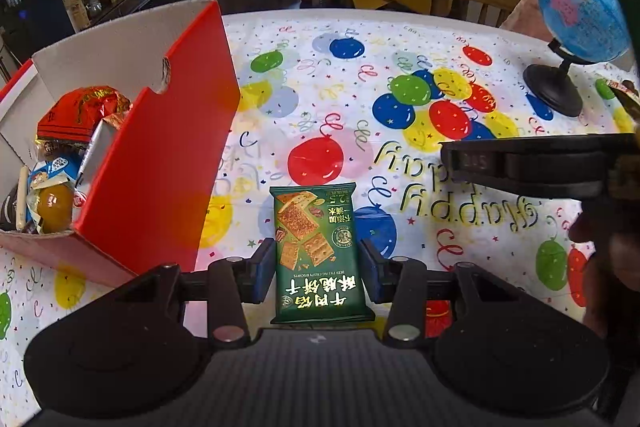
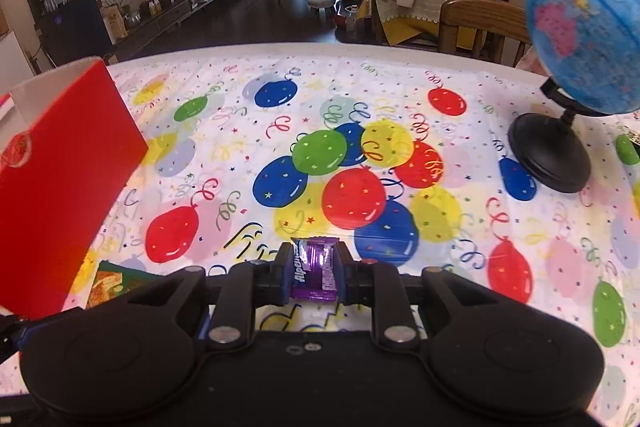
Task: Organize snacks
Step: 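Carry the green packet and purple candy over the red box with both tools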
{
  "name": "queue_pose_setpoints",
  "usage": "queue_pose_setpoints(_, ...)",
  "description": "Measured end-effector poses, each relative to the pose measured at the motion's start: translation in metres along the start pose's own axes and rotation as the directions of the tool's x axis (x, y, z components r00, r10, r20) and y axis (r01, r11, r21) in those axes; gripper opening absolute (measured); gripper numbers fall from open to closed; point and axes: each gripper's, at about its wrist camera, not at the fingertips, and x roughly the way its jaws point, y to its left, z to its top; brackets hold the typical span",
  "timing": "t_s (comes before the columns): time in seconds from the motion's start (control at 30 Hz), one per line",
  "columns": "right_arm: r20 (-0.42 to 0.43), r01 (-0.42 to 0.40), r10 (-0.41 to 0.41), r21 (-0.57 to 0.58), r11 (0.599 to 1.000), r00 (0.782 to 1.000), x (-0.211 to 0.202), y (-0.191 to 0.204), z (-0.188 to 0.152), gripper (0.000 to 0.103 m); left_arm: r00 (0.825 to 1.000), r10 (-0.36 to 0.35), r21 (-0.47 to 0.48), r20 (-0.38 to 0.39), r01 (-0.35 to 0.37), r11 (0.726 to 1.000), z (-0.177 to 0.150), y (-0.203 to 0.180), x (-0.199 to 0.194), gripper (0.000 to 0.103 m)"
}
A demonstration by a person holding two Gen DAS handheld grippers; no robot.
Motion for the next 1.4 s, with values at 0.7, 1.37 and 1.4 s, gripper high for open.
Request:
queue_pose_setpoints(0.7, 0.154, -0.032, 0.026, 0.032, 0.999, 0.988, -0.134, 0.039, -0.004, 0.019, 0.985, -0.134, 0.056, 0.112, 0.129, 0.990, 0.003, 0.038, -0.089, 0.044)
queue_pose_setpoints(1.37, 0.248, -0.025, 0.020, 0.017, 1.000, 0.969, -0.179, 0.164, 0.006, 0.019, 0.960, -0.141, 0.054, 0.240, 0.132, 0.990, 0.018, 0.178, -0.149, 0.044)
queue_pose_setpoints(1.4, 0.250, -0.027, 0.023, 0.015, 1.000, 0.968, -0.179, 0.171, 0.006, 0.019, 0.960, -0.138, 0.052, 0.242, 0.129, 0.990, 0.019, 0.187, -0.150, 0.044)
